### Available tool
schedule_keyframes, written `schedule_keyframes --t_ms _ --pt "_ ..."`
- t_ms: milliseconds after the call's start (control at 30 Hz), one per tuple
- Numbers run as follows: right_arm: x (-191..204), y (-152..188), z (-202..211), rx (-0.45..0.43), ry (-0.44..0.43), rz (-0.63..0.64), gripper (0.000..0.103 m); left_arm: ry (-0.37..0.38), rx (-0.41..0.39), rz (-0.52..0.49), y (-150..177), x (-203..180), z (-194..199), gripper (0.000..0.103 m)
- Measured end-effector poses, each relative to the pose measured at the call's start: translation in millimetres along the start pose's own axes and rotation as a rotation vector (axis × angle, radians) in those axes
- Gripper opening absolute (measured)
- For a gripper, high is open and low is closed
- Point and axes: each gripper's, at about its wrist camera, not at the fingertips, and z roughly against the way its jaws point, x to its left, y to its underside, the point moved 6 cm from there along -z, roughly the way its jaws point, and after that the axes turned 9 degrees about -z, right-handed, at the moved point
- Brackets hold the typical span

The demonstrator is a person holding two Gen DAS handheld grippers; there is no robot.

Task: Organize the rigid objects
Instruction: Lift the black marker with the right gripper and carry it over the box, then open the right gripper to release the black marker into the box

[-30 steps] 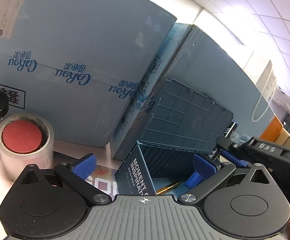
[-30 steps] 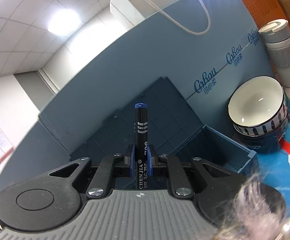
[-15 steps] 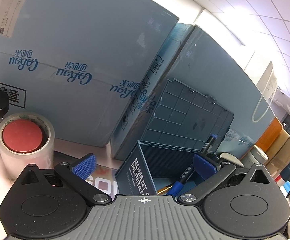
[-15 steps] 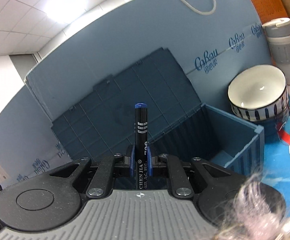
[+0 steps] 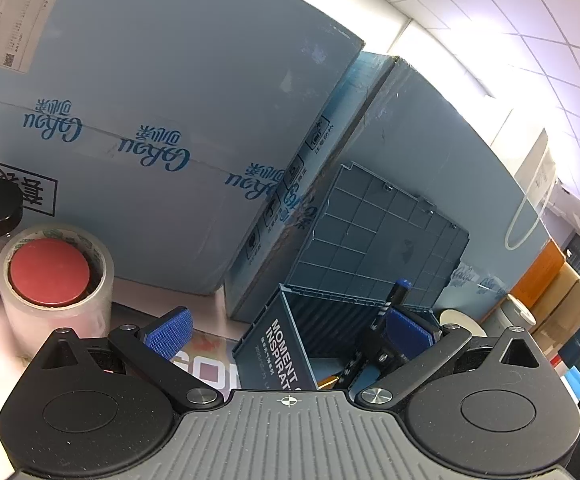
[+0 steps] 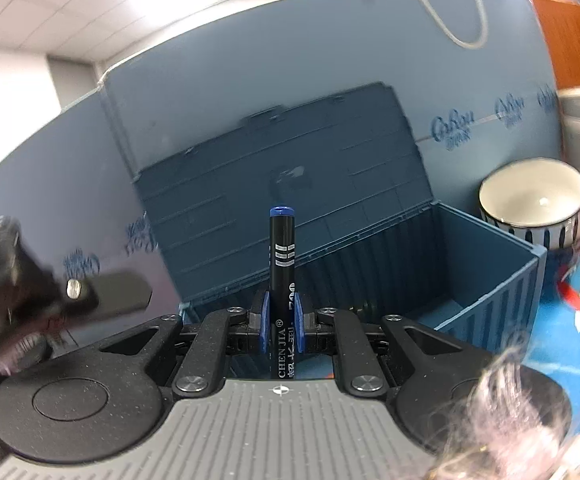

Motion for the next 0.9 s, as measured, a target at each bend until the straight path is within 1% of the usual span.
schedule_keyframes --t_ms 67,300,400,533,567,600,633,667,700,733,800,900 --pt "2.5 2.5 -0.4 0.004 0.019 0.048 0.013 0.000 -0.002 0.003 -0.2 0.8 0.9 0.103" --pt "1.1 6.2 -1.2 0.016 0.078 0.155 0.013 0.003 0.001 0.000 -0.2 0.0 1.2 0.103" --pt "1.1 6.4 0.8 0.024 0.074 0.167 0.013 0.003 0.002 0.001 0.0 0.1 1.1 0.103" --pt "0.2 5.1 2.9 0.034 0.062 0.150 0.015 0.005 0.002 0.001 0.0 0.2 0.9 0.103" --pt "-0.4 4.0 3.5 0.037 0.056 0.141 0.020 0.005 0.002 0.001 -0.1 0.1 0.7 0.103" --pt "-1.1 2.9 4.6 0.039 0.052 0.131 0.030 0.006 0.003 0.000 0.0 -0.1 0.7 0.103" --pt "-1.6 1.2 6.1 0.037 0.045 0.121 0.036 0.007 0.003 0.000 0.0 -0.2 0.6 0.103" --pt "-2.1 -0.3 7.2 0.035 0.046 0.113 0.047 0.008 0.003 0.000 -0.1 -0.4 0.7 0.103" --pt "-3.1 -2.6 8.8 0.028 0.048 0.106 0.053 0.010 0.003 0.000 -0.1 -0.4 0.7 0.103" --pt "-3.6 -3.8 10.0 0.018 0.049 0.102 0.055 0.010 0.003 0.000 -0.1 -0.3 0.7 0.103" --pt "-6.3 -7.4 10.3 0.004 0.065 0.099 0.062 0.009 0.003 0.001 0.0 -0.4 0.8 0.103" --pt "-10.3 -11.9 6.7 -0.007 0.119 0.122 0.065 0.010 0.003 0.002 0.1 -0.1 0.6 0.103"
